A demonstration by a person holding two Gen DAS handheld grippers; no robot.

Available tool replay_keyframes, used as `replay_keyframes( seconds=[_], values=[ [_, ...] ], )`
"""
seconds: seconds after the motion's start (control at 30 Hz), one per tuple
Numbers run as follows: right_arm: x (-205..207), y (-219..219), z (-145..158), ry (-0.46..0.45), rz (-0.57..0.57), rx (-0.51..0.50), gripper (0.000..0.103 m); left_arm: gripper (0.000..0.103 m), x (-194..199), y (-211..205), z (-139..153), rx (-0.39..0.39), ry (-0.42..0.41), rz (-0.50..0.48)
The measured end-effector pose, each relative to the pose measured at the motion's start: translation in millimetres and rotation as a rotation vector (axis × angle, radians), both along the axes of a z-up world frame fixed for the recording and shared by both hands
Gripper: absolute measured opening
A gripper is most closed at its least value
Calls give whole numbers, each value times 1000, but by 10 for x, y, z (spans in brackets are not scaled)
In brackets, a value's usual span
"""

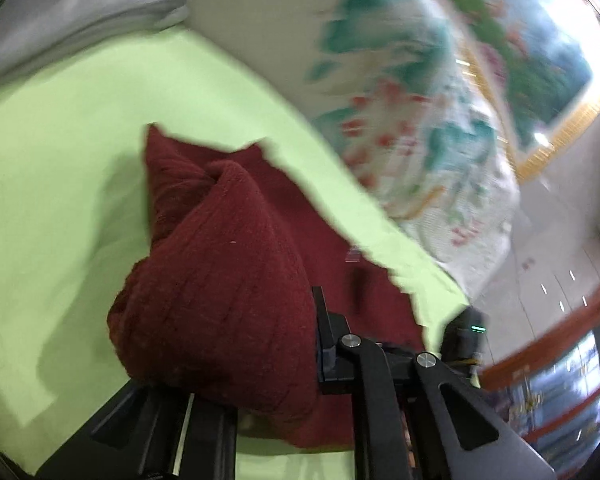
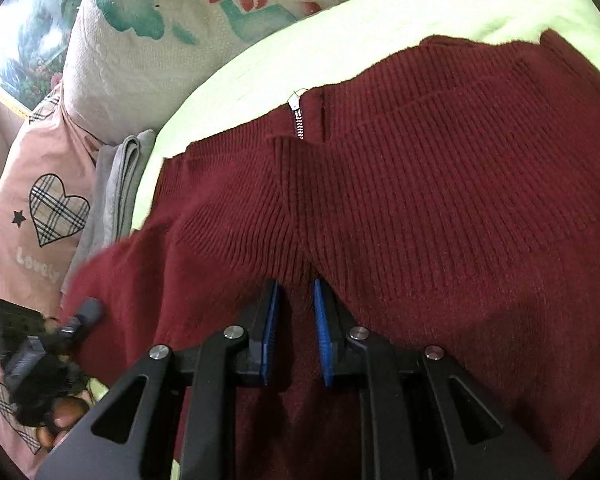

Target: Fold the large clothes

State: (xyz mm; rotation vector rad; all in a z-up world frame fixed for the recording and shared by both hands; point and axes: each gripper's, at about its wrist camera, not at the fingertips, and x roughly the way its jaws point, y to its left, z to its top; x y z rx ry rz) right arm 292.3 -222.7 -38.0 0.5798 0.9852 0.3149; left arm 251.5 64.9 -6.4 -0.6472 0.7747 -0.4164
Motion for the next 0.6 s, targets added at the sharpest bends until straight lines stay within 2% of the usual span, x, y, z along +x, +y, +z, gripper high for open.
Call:
replay_keyframes(
  seconds=[0.17, 0.23, 0.27, 0.33, 0.43, 0.5, 0.6],
  values=[
    [-12, -23, -19, 2, 4, 28, 17, 12, -82, -780, 431, 44, -125, -216],
    [-35, -123, -25, 12, -4, 105, 17, 12, -122, -1111, 451, 74, -139, -298],
    [-82, -263, -35, 24, -27, 192, 17, 12, -151, -1344, 417, 113, -143, -355],
    [-226, -558, -26, 18, -98, 302, 19, 12, -189, -1604, 316, 155, -135, -423],
    [-518, -1074, 17, -32, -232, 392, 21, 11, -193, -1938, 43, 219, -93, -498],
    [-634, -1294, -22, -24, -276, 443, 22, 11, -179, -2036, -90, 240, -67, -501],
    [-681, -1393, -92, 7, -278, 504, 23, 11, -165, -2073, -151, 246, -59, -484]
  ],
)
